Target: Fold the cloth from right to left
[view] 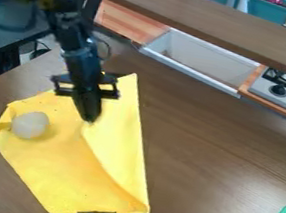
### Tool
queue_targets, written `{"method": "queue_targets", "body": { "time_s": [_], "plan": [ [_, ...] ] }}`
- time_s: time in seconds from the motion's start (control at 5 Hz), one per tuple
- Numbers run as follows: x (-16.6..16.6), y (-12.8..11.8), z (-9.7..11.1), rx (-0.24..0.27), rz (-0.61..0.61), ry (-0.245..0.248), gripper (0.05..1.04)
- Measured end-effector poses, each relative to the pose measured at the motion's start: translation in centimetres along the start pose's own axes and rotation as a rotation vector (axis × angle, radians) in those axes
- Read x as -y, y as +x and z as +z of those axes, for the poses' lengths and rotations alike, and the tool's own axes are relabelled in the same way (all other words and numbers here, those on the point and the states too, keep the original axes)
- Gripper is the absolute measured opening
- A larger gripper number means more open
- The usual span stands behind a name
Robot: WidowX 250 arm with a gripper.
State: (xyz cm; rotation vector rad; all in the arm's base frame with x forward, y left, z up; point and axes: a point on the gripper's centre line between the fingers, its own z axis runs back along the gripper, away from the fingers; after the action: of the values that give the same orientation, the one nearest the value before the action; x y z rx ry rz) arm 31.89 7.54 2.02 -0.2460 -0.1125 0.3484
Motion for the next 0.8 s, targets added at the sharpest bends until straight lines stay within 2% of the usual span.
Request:
{"method": "queue_targets", "body": {
  "time_s": [0.2,0.4,0.6,0.8],
  "plan": [
    [-1.4,-0.4,0.9,-0.014,0.006,-0.038,0.056],
    [-2.7,-0.6,1.9,-0.002,0.03,-0.042,0.056],
    [-4.3,-1.1,2.5,-0.024,0.071,-0.032,0.056],
    [-5.9,-1.4,3.0,-0.024,0.092,-0.029,0.056]
  ]
}}
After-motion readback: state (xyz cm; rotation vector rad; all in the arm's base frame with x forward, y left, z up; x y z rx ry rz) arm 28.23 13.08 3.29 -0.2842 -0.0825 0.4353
